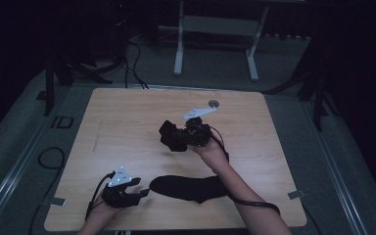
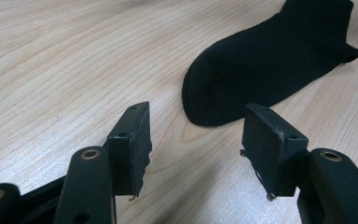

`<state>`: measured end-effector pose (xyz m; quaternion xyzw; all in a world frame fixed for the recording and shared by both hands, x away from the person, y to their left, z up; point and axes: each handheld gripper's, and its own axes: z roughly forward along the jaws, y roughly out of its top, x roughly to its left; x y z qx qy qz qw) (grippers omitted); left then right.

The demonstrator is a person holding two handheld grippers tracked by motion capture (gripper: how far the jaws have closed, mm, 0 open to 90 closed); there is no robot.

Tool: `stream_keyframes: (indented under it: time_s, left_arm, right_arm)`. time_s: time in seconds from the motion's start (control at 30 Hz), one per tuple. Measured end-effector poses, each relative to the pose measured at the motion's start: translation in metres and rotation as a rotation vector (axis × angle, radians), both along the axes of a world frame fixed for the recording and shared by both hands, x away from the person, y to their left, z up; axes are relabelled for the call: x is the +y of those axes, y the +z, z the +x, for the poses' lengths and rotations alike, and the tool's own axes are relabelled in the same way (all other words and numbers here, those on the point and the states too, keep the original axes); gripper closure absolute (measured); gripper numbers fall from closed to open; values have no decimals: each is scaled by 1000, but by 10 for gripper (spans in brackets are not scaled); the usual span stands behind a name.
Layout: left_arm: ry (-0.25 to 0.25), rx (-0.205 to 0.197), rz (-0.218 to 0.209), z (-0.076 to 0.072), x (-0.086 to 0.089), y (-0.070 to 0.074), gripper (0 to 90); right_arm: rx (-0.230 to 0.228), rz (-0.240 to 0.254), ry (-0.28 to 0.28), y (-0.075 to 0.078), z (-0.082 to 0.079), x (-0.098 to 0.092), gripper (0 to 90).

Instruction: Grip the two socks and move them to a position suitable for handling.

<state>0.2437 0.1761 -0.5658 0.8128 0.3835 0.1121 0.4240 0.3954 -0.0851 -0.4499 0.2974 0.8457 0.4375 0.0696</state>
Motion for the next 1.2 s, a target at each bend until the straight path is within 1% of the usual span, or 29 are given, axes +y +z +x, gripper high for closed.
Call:
stream_keyframes:
  time_s: [0.07, 0.1, 0.13, 0.17, 0.2, 0.23, 0.33, 0.37, 0.4, 0.43, 0.47, 0.5, 0.6, 0.67, 0.7, 0.73, 0.77, 0.8, 0.83, 0.87, 0.93, 0.97, 1.0, 1.03, 1.07, 1.1, 1.13, 1.17, 1.2]
  left_arm:
    - [-1, 1, 0, 0, -1, 0, 424]
    - [-1, 0, -1, 0, -2, 1, 424]
    - [-2, 0, -2, 0, -2, 1, 424]
    - [-5, 0, -4, 0, -3, 1, 424]
    - [-7, 0, 0, 0, -4, 1, 424]
    - [-9, 0, 3, 0, -5, 1, 424]
    - [-15, 1, 6, 0, -6, 0, 423]
    - [-15, 3, 5, 0, -7, 0, 423]
    - [-15, 3, 4, 0, -7, 0, 423]
    - [-14, 4, 4, 0, -7, 0, 423]
    - [-14, 5, 3, 0, -7, 0, 423]
    - [-12, 3, 4, -1, -8, 0, 423]
    - [-8, 6, 6, -1, -7, -1, 423]
    - [3, 13, 3, 1, -6, -2, 424]
    - [3, 13, 3, 1, -6, -2, 423]
    - [4, 18, 1, 1, -6, -2, 424]
    - [4, 18, 1, 1, -6, -2, 423]
    - [4, 18, 0, 1, -7, -2, 423]
    - [3, 18, -1, 1, -8, -2, 423]
    - [1, 13, -2, 1, -9, -2, 423]
    - [0, 14, -2, 1, -10, -1, 423]
    - [-2, 14, -6, 2, -11, -1, 423]
    - [-3, 14, -5, 3, -12, -1, 423]
    - [-5, 17, -6, 4, -13, -1, 423]
    - [-8, 19, -6, 5, -14, -1, 419]
    - [-10, 19, -7, 5, -15, 0, 413]
    - [-15, 14, -5, 6, -17, 1, 413]
    - [-15, 14, -5, 6, -17, 1, 414]
    - [-18, 10, -10, 6, -18, 1, 414]
  right_arm:
    - [-13, -14, -20, -5, -5, -11, 814]
    - [-3, -18, -34, -11, -7, -22, 814]
    - [7, -17, -45, -15, -7, -27, 814]
    - [11, -30, -54, -19, -7, -31, 814]
    - [11, -30, -54, -19, -7, -31, 814]
    - [30, -38, -73, -28, -7, -40, 813]
    - [61, -49, -112, -45, -5, -54, 813]
    - [61, -49, -112, -45, -5, -54, 813]
    - [72, -55, -118, -49, -4, -56, 812]
    - [75, -89, -144, -60, -1, -62, 812]
    - [75, -89, -144, -60, -1, -62, 812]
    - [84, -111, -167, -69, 3, -68, 811]
    - [76, -159, -199, -80, 5, -75, 806]
    - [77, -173, -216, -87, 5, -78, 800]
    - [77, -173, -216, -87, 5, -78, 800]
    - [76, -190, -224, -93, 5, -79, 794]
    - [76, -190, -224, -93, 5, -79, 794]
    - [79, -196, -225, -97, 5, -79, 793]
    - [75, -185, -230, -103, 4, -79, 787]
    - [78, -171, -240, -104, 4, -79, 786]
    - [76, -168, -244, -104, 3, -79, 778]
    - [83, -161, -254, -104, 3, -80, 690]
    - [83, -161, -254, -104, 3, -80, 690]
    - [92, -159, -254, -103, 3, -81, 634]
    - [99, -167, -254, -101, 3, -82, 537]
    - [95, -158, -256, -96, 2, -85, 479]
    - [94, -153, -256, -92, 1, -87, 446]
    - [94, -153, -256, -92, 1, -87, 446]
    - [68, -142, -263, -82, 0, -91, 405]
